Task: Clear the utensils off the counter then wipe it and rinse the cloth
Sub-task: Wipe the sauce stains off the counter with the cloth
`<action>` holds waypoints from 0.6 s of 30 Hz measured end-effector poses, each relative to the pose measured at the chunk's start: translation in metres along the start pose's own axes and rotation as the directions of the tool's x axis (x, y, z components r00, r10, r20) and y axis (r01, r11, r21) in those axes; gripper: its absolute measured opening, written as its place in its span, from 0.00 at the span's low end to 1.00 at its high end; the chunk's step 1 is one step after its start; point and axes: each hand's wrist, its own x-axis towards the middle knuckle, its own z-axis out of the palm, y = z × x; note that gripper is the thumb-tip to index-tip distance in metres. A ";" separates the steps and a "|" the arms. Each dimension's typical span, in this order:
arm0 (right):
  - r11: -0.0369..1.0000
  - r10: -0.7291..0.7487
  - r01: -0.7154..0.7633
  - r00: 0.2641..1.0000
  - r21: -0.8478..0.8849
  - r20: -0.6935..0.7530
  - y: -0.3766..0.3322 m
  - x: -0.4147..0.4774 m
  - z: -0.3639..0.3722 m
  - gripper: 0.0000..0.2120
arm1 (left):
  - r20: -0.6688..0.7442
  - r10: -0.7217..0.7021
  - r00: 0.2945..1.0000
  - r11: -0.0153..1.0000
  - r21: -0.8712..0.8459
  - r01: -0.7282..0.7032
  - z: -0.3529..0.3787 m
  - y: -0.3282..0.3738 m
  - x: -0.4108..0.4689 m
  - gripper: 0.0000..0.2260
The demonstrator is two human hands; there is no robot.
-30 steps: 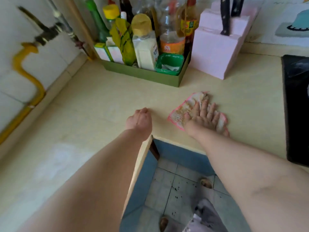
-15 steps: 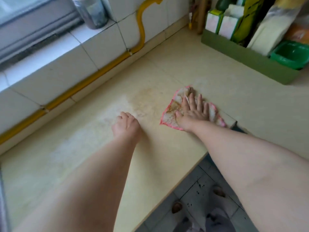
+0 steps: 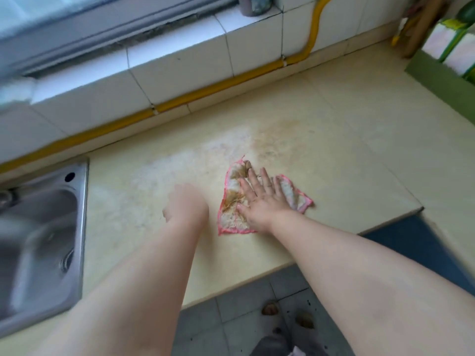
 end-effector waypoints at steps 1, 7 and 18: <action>1.000 -0.023 0.023 1.000 -0.017 0.009 0.001 -0.007 0.003 0.32 | 0.003 0.000 1.000 1.000 0.000 0.000 0.001 0.003 -0.005 0.21; 0.999 0.001 -0.001 1.000 -0.050 0.004 0.045 -0.045 0.005 0.31 | -0.018 0.083 0.996 0.996 -0.029 -0.083 -0.008 0.044 -0.026 0.20; 0.893 0.441 -0.433 0.896 0.127 -0.049 0.095 0.004 -0.032 0.32 | -0.010 0.119 0.993 0.993 0.009 -0.119 -0.021 0.009 0.009 0.16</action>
